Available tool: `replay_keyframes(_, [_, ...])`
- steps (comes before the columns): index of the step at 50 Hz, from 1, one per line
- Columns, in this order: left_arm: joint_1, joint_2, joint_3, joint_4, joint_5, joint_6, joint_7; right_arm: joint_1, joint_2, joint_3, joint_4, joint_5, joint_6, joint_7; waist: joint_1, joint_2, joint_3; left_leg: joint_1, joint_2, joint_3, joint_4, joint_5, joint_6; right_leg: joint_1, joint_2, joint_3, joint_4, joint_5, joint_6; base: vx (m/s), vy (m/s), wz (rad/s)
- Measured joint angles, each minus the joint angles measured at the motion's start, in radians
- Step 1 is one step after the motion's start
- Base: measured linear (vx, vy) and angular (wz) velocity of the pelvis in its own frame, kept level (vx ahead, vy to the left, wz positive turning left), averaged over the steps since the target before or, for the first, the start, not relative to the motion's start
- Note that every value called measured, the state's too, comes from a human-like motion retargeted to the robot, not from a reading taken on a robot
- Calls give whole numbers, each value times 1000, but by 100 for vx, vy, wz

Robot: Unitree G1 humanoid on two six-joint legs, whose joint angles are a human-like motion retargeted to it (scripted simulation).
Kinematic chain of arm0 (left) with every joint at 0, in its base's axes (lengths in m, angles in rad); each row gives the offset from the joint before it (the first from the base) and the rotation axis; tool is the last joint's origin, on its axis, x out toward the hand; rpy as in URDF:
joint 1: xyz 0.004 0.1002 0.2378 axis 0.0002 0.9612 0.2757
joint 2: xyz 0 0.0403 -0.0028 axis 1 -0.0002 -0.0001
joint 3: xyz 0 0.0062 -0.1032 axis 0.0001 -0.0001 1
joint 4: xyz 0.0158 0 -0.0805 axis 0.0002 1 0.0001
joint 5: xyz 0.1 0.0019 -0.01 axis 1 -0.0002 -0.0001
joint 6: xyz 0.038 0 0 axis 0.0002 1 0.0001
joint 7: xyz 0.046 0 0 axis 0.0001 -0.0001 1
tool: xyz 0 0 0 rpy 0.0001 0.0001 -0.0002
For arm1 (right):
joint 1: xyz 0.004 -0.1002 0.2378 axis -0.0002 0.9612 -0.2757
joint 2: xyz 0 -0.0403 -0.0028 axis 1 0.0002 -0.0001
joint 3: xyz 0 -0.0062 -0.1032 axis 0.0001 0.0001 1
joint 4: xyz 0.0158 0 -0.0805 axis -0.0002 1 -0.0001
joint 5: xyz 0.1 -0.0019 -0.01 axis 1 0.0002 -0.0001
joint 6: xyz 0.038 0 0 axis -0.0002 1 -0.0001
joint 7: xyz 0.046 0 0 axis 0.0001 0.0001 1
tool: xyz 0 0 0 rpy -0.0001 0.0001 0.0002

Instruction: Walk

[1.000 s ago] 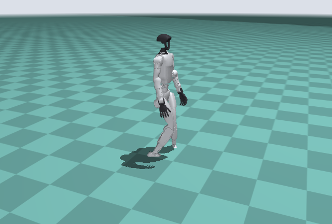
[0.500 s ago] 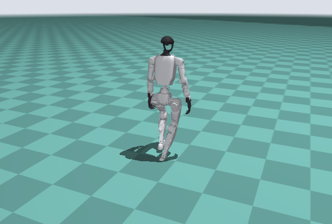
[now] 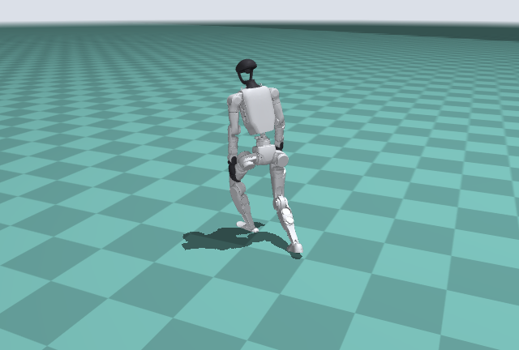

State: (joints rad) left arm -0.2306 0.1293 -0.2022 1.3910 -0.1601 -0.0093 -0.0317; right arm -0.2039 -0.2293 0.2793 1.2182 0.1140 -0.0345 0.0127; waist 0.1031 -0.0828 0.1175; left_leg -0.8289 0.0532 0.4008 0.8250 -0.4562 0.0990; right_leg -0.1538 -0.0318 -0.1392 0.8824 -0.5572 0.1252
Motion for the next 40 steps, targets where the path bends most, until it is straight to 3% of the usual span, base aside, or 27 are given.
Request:
replay_keyframes(5, [8,-8,-29,-3,-16,11,-22,34,7,3,28,31,26,35,-60,-62,6,140,-237,-65,-123,58,27,-43,-107,80,277,289,81,56,6,184])
replay_keyframes(7, [7,-4,-37,-13,-11,17,-24,40,6,0,30,39,34,43,-94,-81,13,207,-318,-104,-172,65,36,-80,-132,123,403,358,105,56,-2,169])
replay_keyframes(10, [-5,8,-38,-32,1,27,-21,36,-5,-7,22,42,39,39,-141,-86,31,337,-403,-180,-274,74,39,-145,-176,159,551,337,84,56,-4,134])
replay_keyframes(15, [-12,21,-39,-61,28,30,2,54,-16,-14,-2,36,32,11,-212,-80,50,541,-480,-298,-351,40,28,-270,-280,198,621,113,-26,55,-4,99])
replay_keyframes(18, [-28,27,-36,-78,35,28,11,59,-28,-11,-17,36,29,0,-242,-53,75,715,-481,-385,-455,34,16,-336,-288,204,529,31,-70,54,-4,68])
replay_keyframes(20, [-45,33,-30,-88,38,24,14,54,-36,-7,-24,38,29,-2,-255,-11,97,853,-439,-447,-575,42,6,-364,-246,186,419,8,-86,56,-5,46])
replay_keyframes(25, [-61,38,-39,-105,46,1,17,59,-34,0,-11,28,34,0,-271,37,118,1062,-362,-520,-729,27,-3,-422,-146,167,84,28,-37,54,-5,26])
replay_keyframes(27, [-58,35,-47,-109,51,-6,15,67,-31,5,-4,19,37,4,-268,31,120,1101,-360,-521,-719,5,-6,-452,-127,176,-19,34,-8,51,-7,3])
replay_keyframes(29, [-65,38,-49,-109,56,-12,9,62,-32,5,5,9,39,14,-262,65,118,1131,-309,-513,-714,-23,-21,-433,-75,143,-176,69,5,54,-9,-7])
replay_keyframes(32, [-53,31,-53,-103,60,-14,1,74,-29,5,16,-5,44,24,-260,56,114,1163,-309,-486,-635,-64,-39,-442,-73,136,-178,77,13,55,-11,9])
replay_keyframes(36, [-18,16,-42,-80,52,-10,-14,93,-23,1,36,-20,50,35,-259,65,112,1168,-280,-472,-411,-94,-87,-401,-52,109,-70,118,-18,59,-15,3])
replay_keyframes(38, [-1,11,-30,-58,43,-7,-26,97,-27,0,49,-23,51,43,-276,124,123,1113,-184,-458,-164,-95,-146,-335,14,49,-74,143,-53,59,-17,31])
replay_keyframes(40, [18,6,-22,-40,38,-3,-32,100,-31,1,54,-20,50,46,-279,195,122,1033,-75,-443,71,-23,-212,-288,102,2,-100,161,-95,53,-16,6])
